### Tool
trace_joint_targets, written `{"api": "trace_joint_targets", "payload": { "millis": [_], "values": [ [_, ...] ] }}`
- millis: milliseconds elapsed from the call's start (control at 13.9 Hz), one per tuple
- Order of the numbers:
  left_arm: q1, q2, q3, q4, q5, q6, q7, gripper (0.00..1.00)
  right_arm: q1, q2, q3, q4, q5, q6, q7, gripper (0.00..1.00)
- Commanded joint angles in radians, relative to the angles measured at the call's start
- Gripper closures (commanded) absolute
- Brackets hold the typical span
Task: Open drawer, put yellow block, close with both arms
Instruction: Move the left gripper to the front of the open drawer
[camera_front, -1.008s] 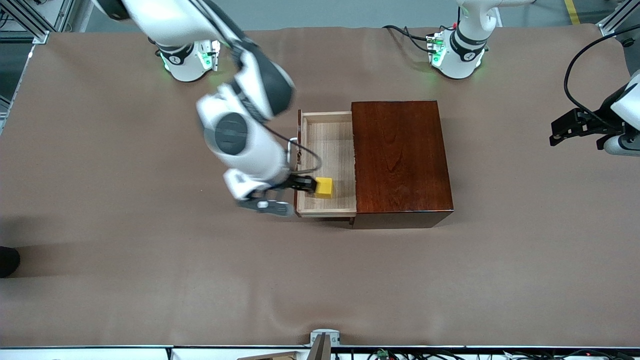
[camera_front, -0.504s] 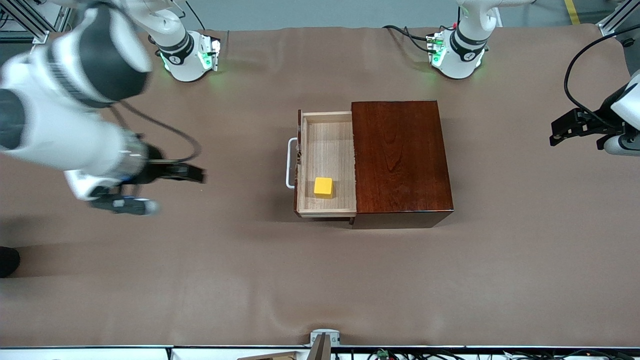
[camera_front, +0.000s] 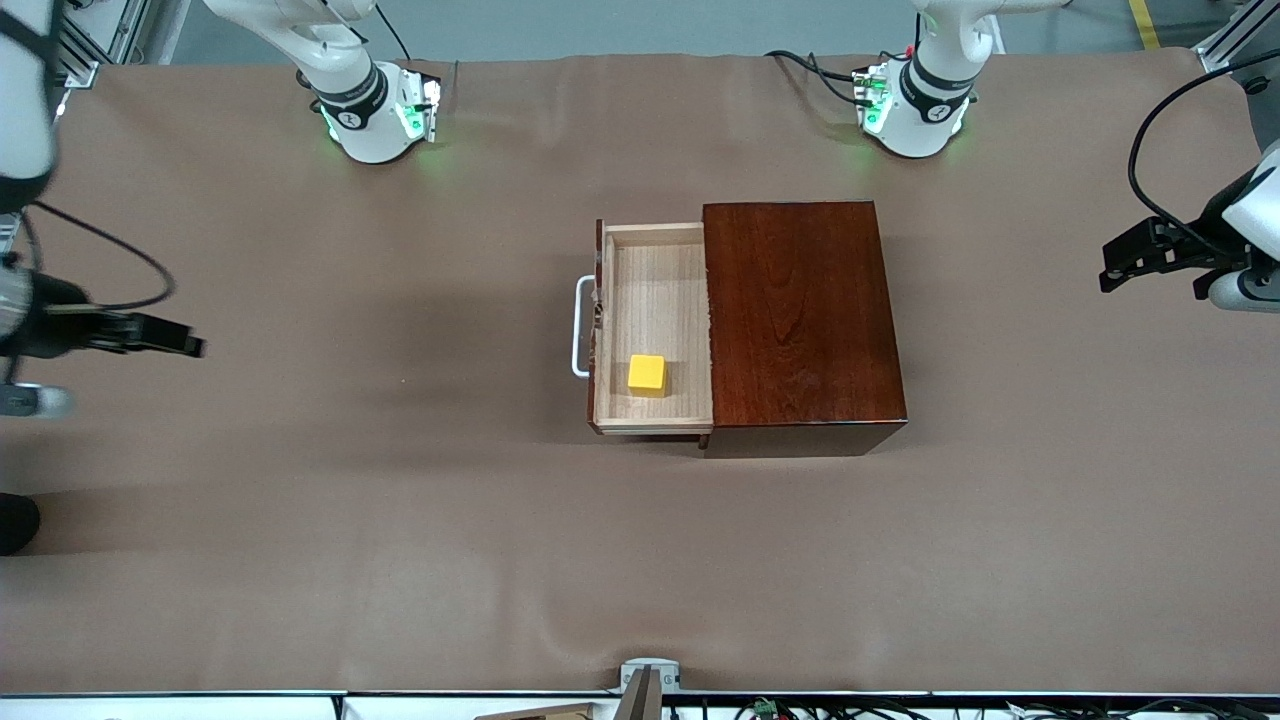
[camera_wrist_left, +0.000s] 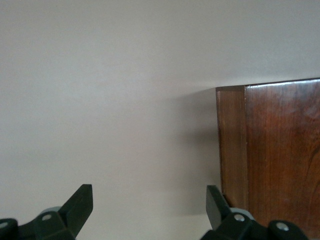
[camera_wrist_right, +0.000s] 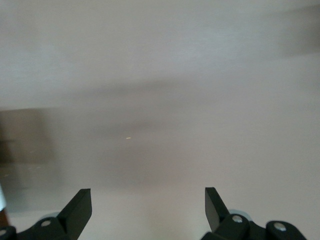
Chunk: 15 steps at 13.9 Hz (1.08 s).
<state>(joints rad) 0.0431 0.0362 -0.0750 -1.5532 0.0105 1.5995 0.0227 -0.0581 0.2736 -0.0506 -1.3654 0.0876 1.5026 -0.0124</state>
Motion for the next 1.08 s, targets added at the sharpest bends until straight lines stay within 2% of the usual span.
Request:
{"api": "trace_joint_targets", "payload": {
  "millis": [0,144,432,648,792,1008],
  "values": [
    [-0.035,0.014,-0.044,0.008,0.006,0.004,-0.180,0.00,-0.035,-0.097,0.023,-0.160,-0.051,0.111,-0.017,0.00],
    [-0.075,0.030,-0.100,0.007,0.005,0.004,-0.359,0.00,-0.034,-0.164,0.023,-0.276,-0.052,0.203,-0.012,0.00],
    [-0.204,0.086,-0.193,0.013,0.005,0.004,-0.720,0.00,-0.026,-0.178,0.029,-0.259,-0.052,0.179,0.032,0.00],
    [-0.381,0.224,-0.203,0.140,0.011,0.004,-1.003,0.00,-0.034,-0.177,0.028,-0.178,-0.052,0.085,0.032,0.00],
    [-0.481,0.316,-0.198,0.215,0.016,0.031,-1.212,0.00,-0.034,-0.177,0.026,-0.173,-0.052,0.079,0.034,0.00],
    [-0.589,0.390,-0.197,0.228,0.016,0.181,-1.407,0.00,-0.036,-0.177,0.024,-0.169,-0.052,0.079,0.034,0.00]
  ]
}}
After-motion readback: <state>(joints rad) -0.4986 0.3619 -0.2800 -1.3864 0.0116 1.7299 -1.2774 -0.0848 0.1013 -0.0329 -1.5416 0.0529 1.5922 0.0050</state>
